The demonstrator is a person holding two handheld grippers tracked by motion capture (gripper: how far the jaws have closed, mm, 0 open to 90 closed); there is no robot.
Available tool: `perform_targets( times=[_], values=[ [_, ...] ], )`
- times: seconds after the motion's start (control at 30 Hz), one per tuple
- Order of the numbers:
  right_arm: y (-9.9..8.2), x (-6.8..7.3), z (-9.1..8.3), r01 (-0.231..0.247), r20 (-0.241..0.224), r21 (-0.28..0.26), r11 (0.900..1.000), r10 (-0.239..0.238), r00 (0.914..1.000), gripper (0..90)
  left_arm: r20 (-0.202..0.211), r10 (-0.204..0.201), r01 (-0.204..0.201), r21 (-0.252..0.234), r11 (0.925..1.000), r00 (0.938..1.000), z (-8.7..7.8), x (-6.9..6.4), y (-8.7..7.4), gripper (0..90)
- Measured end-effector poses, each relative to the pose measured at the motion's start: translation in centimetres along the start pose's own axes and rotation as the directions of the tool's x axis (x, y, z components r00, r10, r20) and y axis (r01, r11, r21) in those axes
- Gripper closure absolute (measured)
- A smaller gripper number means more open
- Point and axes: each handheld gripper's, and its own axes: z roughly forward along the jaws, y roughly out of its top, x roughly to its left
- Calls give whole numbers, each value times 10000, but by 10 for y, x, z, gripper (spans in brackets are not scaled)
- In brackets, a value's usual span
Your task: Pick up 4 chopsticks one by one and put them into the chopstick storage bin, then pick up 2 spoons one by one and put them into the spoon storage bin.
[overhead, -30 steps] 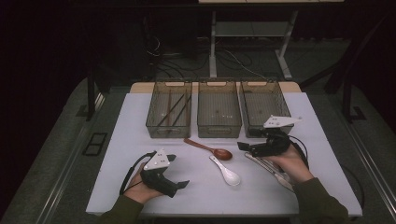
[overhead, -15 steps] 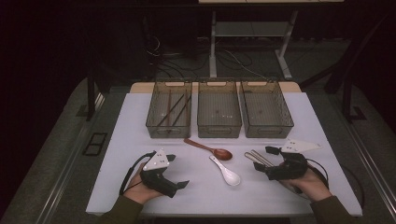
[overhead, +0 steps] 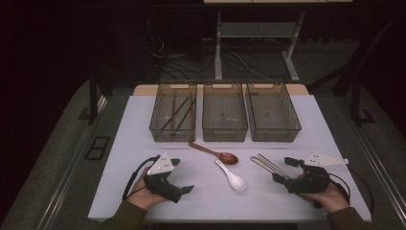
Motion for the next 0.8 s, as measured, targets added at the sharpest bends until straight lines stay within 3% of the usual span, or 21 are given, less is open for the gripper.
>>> perform_targets(
  times=[0.3,0.43,0.53,0.7,0.8],
  values=[
    [0,-2,0,-81,53,-18,10000,81,10000,174,-21,20,-20,8,10000,10000,0,2,5,0],
    [1,-2,0,-79,52,-33,10000,79,10000,174,11,68,-68,-14,10000,10000,-1,2,8,42],
    [0,-1,1,-107,21,0,9999,107,9999,175,29,109,-109,36,9999,9999,1,2,13,100],
    [0,-1,1,-143,25,38,9999,143,9999,174,-151,346,-345,41,9994,9993,11,2,22,279],
    [0,-2,1,-176,34,37,9998,176,9998,174,71,282,-283,108,9995,9996,19,2,28,367]
  ],
)
